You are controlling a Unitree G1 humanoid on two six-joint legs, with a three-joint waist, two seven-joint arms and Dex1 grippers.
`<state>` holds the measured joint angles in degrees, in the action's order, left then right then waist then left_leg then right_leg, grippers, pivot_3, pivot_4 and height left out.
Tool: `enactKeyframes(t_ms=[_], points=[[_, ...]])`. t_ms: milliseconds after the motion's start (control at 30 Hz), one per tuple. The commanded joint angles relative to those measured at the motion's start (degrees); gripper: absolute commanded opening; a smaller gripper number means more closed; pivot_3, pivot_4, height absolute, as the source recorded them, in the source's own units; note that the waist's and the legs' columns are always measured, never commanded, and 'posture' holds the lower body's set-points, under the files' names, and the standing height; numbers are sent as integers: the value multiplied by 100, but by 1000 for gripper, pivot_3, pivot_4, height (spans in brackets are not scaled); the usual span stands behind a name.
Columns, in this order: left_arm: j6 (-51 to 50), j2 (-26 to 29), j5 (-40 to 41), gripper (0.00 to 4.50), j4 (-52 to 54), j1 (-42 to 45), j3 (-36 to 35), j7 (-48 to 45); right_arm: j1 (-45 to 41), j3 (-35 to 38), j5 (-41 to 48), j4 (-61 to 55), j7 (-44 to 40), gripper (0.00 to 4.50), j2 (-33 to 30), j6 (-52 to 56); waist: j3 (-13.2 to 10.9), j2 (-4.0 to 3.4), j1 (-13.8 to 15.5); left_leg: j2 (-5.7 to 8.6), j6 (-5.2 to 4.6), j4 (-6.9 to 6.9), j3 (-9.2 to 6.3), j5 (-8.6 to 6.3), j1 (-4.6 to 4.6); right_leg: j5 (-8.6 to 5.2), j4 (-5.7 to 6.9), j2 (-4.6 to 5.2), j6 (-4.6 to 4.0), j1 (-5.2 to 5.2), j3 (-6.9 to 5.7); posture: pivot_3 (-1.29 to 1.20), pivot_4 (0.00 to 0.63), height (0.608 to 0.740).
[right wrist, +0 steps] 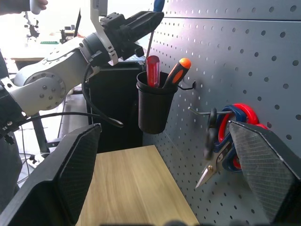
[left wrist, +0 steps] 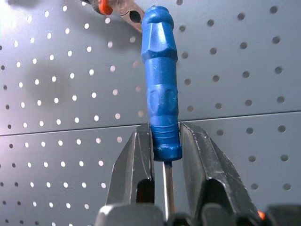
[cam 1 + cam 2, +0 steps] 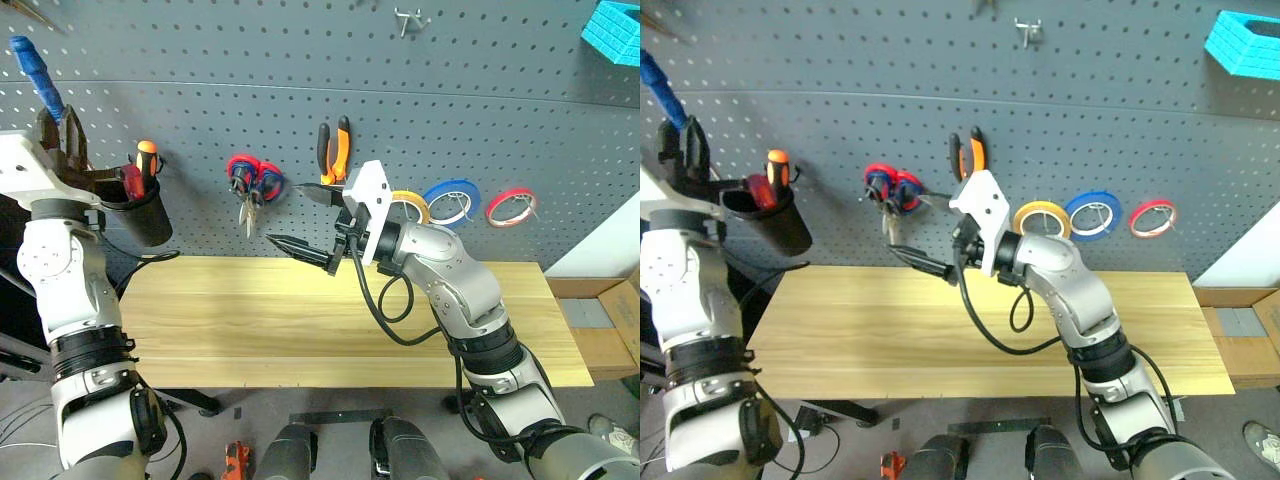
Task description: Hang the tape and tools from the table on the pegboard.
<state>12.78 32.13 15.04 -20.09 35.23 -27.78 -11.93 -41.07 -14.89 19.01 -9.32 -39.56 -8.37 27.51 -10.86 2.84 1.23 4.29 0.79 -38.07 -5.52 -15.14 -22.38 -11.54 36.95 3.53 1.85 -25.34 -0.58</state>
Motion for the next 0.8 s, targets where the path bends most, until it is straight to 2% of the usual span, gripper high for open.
enactKeyframes(t_ms=[33, 333, 400, 433, 500, 633, 800], points=[[12, 139, 235, 841, -37, 150, -61, -226, 14, 27, 31, -290, 26, 4500, -12, 10, 0, 0, -9, 1, 0, 0, 0, 0, 0, 0, 1, 0, 0, 0, 1, 52, 123, 740], [221, 266, 204, 3838, -108, -16, -136, -195, 16, -31, 54, -307, -98, 4500, -85, 49, 0, 0, -31, 1, -1, -1, 1, 0, 0, 0, 1, 0, 0, -1, 1, 56, 127, 740], [-139, 305, 390, 4489, 505, -325, -1, -506, -1, 15, 118, -353, -171, 4500, -140, 89, 0, 0, -37, 1, -1, -1, 0, 0, 0, 0, 1, 0, 0, -1, 1, 55, 130, 740], [-336, 338, 491, 4489, 804, -475, 61, -665, -8, 43, 153, -373, -193, 4500, -160, 115, 0, -1, -54, 1, -1, -1, 1, -1, 0, 0, 1, 1, 0, -1, 2, 54, 130, 740], [-1268, 420, 1264, 4489, 1865, -1076, 162, -1195, 62, 112, 321, -527, -381, 4500, -316, 240, -1, -1, -85, 1, -2, 0, 0, -1, -1, 0, 1, 20, 0, -2, 2, 54, 131, 740], [-2681, 572, 2586, 4489, 3590, -2655, 176, -1977, 331, 417, 830, -853, -592, 4500, -593, 582, -5, -8, -136, -1, -5, 0, -4, -3, -1, -1, -3, 30, -1, 4, 9, 52, 147, 740], [-3642, 484, 3366, 4489, 4277, -3939, -12, -2021, 1114, 872, 1681, -1326, -1021, 4500, -1206, 1063, -22, -39, -126, -4, -31, 7, -8, -18, 20, -5, -2, 30, -5, 19, 8, 51, 162, 740]])
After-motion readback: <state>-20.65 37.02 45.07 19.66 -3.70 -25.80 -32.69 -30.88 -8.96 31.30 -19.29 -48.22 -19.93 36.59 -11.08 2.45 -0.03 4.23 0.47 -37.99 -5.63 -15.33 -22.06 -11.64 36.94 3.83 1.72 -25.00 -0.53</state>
